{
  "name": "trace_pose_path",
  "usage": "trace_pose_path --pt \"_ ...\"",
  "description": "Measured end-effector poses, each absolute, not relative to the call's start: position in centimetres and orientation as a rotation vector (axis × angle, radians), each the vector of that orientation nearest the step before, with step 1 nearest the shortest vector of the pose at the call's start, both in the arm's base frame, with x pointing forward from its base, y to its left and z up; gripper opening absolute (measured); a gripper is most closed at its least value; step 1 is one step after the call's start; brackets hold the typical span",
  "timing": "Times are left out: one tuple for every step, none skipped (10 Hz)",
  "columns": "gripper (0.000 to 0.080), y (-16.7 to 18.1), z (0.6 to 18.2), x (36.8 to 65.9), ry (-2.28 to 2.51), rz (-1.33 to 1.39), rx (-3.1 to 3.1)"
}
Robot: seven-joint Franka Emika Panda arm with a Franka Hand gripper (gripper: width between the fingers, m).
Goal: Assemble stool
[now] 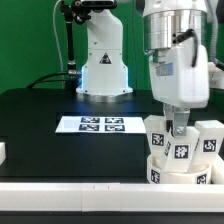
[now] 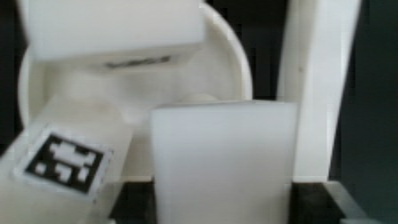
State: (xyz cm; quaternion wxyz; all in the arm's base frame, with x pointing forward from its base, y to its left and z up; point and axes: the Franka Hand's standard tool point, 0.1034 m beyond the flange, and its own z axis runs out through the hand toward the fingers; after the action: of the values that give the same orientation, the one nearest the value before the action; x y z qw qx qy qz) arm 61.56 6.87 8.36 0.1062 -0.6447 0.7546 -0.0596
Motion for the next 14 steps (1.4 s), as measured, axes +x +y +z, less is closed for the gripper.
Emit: trace_pose_path --pt "0.0338 7.0 8.4 61.5 2.255 -0.165 -1.844" --pt "0.0338 7.0 8.5 61.6 2.319 -0.146 -1.746" --pt "0.0338 7.1 8.5 61.6 2.363 -0.131 -1.672" --pt "0.0338 7.2 8.5 61.6 2.4 -0.118 -1.61" --pt "0.0338 7.2 8.5 61.5 2.454 -0.097 -1.514" --pt "0.0338 7.3 8.4 61.5 2.5 -0.077 -1.425" --pt "0.0338 7.4 8.4 61.4 2.545 -0.055 -1.327" --pt "0.0338 7.5 8.3 61.2 2.598 -0.031 -1.187" --pt "0.0338 7.8 8.2 61.1 2.614 -0.008 -1.122" --pt "0.0338 8.1 8.2 60.9 2.626 0.013 -1.061" --pt "0.0338 8.4 8.1 60.8 2.645 0.028 -0.967" --pt "0.0338 9.0 8.1 60.6 2.651 0.046 -0.916" --pt "0.0338 9.5 8.0 60.4 2.656 0.063 -0.881" --pt "0.0338 10.0 8.0 60.3 2.653 0.069 -0.876"
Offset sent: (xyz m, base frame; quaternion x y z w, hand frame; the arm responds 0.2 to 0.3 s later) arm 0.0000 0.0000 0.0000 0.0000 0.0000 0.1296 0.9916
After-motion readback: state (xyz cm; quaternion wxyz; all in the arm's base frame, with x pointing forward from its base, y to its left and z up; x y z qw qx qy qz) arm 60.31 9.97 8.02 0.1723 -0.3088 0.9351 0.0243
